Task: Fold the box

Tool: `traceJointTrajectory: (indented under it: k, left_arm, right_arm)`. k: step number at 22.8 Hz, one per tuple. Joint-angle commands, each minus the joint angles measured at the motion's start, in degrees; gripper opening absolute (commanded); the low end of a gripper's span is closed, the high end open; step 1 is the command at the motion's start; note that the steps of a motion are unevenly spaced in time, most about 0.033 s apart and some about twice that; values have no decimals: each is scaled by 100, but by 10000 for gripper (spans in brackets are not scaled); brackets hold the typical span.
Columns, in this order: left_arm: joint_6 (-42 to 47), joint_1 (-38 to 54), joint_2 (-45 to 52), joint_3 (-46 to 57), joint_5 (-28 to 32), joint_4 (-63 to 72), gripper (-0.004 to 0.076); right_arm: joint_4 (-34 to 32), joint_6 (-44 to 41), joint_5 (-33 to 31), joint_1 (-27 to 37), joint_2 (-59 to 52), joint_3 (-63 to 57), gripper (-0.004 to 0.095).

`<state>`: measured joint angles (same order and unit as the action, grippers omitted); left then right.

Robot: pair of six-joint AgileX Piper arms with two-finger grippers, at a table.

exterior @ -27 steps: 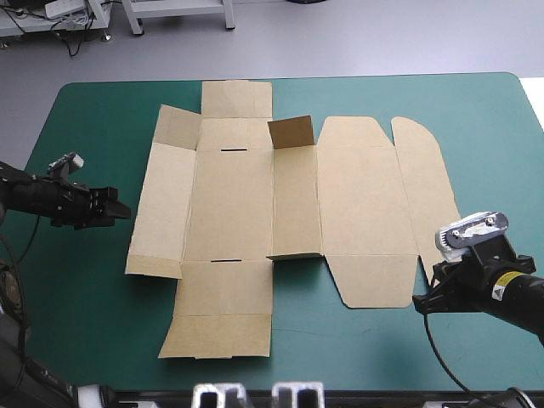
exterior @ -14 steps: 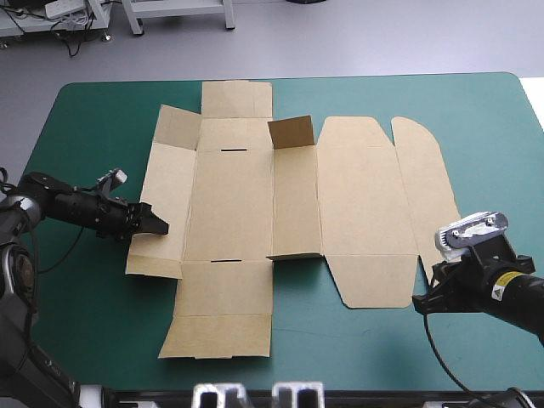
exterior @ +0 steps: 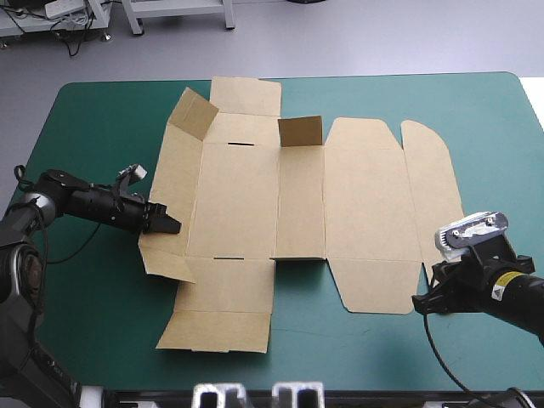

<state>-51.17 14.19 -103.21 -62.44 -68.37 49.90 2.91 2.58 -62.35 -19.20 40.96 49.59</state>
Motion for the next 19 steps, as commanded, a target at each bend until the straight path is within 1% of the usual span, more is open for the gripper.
traceJointTrajectory:
  k: [1, 6, 8, 9, 13, 15, 17, 19]
  left_arm:
    - [-193, -150, 375, -237, -590, 509, -9]
    - [-67, -637, 624, -617, -566, -201, -9]
    - [-54, -979, 845, -1006, -444, -496, -9]
    - [-42, -1215, 983, -1361, -354, -648, -9]
    - [-27, -1722, 1181, -2177, -170, -1460, -9]
    - [84, -2235, 1266, -2954, -52, -2302, -9]
    - [157, -2640, 1279, -3466, 149, -2839, -9]
    - [230, -3056, 1279, -3807, 403, -3092, -9]
  right_arm:
    - [2, 31, 301, 3, 1, 128, -18]
    - [-22, 31, 432, 3, 1, 128, -18]
    - [-22, 31, 475, 3, 1, 128, -18]
    - [-22, 31, 517, 3, 1, 128, -18]
    - [-83, 31, 647, 3, 1, 128, -17]
    - [-32, 7, 899, 3, 1, 128, -17]
    - [-14, -13, 1076, 3, 1, 128, -18]
    - [-236, -153, 1318, 3, 1, 141, -18]
